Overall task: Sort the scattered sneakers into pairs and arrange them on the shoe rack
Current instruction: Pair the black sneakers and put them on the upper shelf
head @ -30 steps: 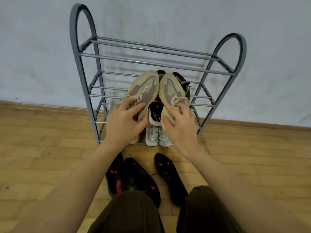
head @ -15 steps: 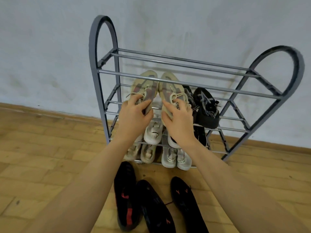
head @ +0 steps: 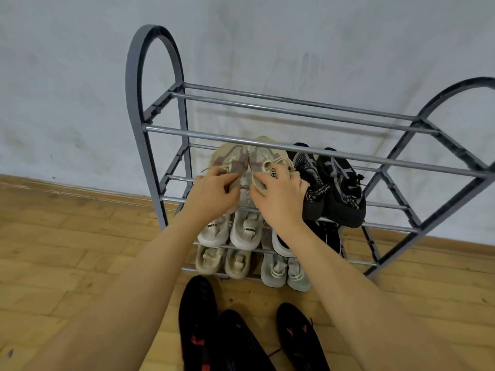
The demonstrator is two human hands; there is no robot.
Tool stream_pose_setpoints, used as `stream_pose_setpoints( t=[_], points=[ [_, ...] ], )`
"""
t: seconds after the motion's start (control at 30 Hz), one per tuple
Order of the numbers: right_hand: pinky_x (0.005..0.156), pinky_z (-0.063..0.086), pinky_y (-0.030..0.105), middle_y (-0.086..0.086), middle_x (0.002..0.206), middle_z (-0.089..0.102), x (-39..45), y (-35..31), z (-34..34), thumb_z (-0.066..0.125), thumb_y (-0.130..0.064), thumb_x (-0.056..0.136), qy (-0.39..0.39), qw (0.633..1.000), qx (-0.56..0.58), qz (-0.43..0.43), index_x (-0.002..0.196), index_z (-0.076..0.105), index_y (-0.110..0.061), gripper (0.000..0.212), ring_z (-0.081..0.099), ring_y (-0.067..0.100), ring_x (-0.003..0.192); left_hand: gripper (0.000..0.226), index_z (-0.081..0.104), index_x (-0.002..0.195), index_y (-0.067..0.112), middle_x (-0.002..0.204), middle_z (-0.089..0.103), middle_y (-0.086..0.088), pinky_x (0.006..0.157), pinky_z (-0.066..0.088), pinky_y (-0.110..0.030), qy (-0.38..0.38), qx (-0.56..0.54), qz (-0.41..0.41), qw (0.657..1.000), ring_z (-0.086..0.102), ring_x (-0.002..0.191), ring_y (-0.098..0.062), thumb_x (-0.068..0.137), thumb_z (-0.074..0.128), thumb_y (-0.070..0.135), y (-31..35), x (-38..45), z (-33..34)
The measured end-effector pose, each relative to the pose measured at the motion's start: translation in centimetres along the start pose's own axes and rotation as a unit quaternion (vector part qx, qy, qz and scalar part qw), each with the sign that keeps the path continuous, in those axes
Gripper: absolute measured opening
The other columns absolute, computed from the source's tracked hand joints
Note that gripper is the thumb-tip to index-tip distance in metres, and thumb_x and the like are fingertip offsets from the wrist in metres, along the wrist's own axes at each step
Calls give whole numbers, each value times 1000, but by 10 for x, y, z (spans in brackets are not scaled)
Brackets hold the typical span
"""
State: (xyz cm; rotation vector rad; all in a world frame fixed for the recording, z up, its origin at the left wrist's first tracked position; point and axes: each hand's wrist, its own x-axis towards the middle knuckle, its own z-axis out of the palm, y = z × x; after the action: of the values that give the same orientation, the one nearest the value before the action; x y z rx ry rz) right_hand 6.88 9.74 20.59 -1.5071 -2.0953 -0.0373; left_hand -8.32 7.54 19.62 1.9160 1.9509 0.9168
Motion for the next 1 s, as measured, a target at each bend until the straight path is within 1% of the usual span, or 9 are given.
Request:
stream_pose_setpoints(
  t=[0.13, 0.27, 0.43, 0.5, 0.63, 0.73, 0.83, 0.93, 1.0],
  points=[
    [93, 22, 44, 4, 130, 50, -1, 0, 2, 58, -38, 87, -1, 1000, -1, 10, 111, 66, -30, 26, 43, 40, 111, 65, 39, 138, 32, 146, 28, -6, 105, 32, -48, -60, 54, -1, 997, 32, 129, -36, 76, 49, 47, -12, -9, 2],
    [95, 22, 44, 1, 132, 48, 0, -4, 1, 57, -36, 89, 22, 997, 60, 32, 114, 65, -32, 27, 43, 36, 112, 55, 51, 132, 19, 139, 40, -13, 102, 32, -47, 6, 17, 48, 999, 39, 122, -41, 81, 50, 38, -12, -16, 5],
    [97, 21, 43, 2, 134, 43, 4, -20, 10, 53, -42, 91, 21, 994, 93, 55, 122, 59, -33, 33, 41, 34, 115, 49, 57, 127, 14, 134, 46, -15, 96, 36, -48, 61, 2, 54, 997, 41, 116, -46, 81, 54, 30, -18, -14, -2],
    [95, 22, 44, 2, 135, 42, 5, -24, 19, 51, -44, 91, 12, 996, 71, 53, 125, 57, -34, 36, 42, 34, 115, 48, 58, 125, 12, 131, 48, -17, 98, 33, -48, 61, 19, 67, 996, 43, 114, -46, 81, 54, 30, -25, -11, -4],
    [94, 18, 43, 5, 142, 38, -1, -22, 33, 45, -50, 92, -37, 998, -5, 54, 132, 49, -34, 43, 38, 36, 118, 57, 52, 131, 17, 138, 39, -16, 105, 25, -47, -3, 31, 74, 997, 36, 123, -43, 81, 47, 45, -34, -8, -7],
    [97, 19, 43, 6, 145, 34, -6, -17, 30, 42, -52, 92, -48, 998, -3, 37, 137, 42, -36, 48, 37, 37, 122, 60, 46, 135, 25, 146, 27, -15, 103, 31, -51, 1, 33, 61, 998, 31, 129, -42, 82, 42, 53, -34, -16, -11],
    [100, 21, 45, 6, 145, 31, -10, -8, 21, 46, -47, 92, -73, 997, 12, -6, 140, 37, -38, 50, 35, 35, 126, 52, 43, 136, 30, 148, 23, -16, 97, 37, -54, 11, 57, 56, 997, 32, 128, -45, 87, 54, 44, -33, -24, -11],
    [102, 23, 47, 7, 144, 32, -9, -3, 17, 49, -41, 93, -106, 993, 43, -25, 136, 45, -36, 43, 33, 36, 127, 50, 50, 133, 22, 144, 33, -20, 105, 30, -49, 15, 31, 73, 997, 33, 130, -42, 86, 64, 28, -33, -22, -11],
    [100, 26, 48, 10, 140, 38, -7, -4, 18, 50, -37, 94, -90, 994, 57, -30, 132, 51, -34, 38, 36, 38, 124, 48, 53, 131, 19, 143, 37, -20, 106, 31, -49, 20, 8, 76, 997, 35, 129, -41, 85, 66, 24, -33, -19, -9]
  ],
)
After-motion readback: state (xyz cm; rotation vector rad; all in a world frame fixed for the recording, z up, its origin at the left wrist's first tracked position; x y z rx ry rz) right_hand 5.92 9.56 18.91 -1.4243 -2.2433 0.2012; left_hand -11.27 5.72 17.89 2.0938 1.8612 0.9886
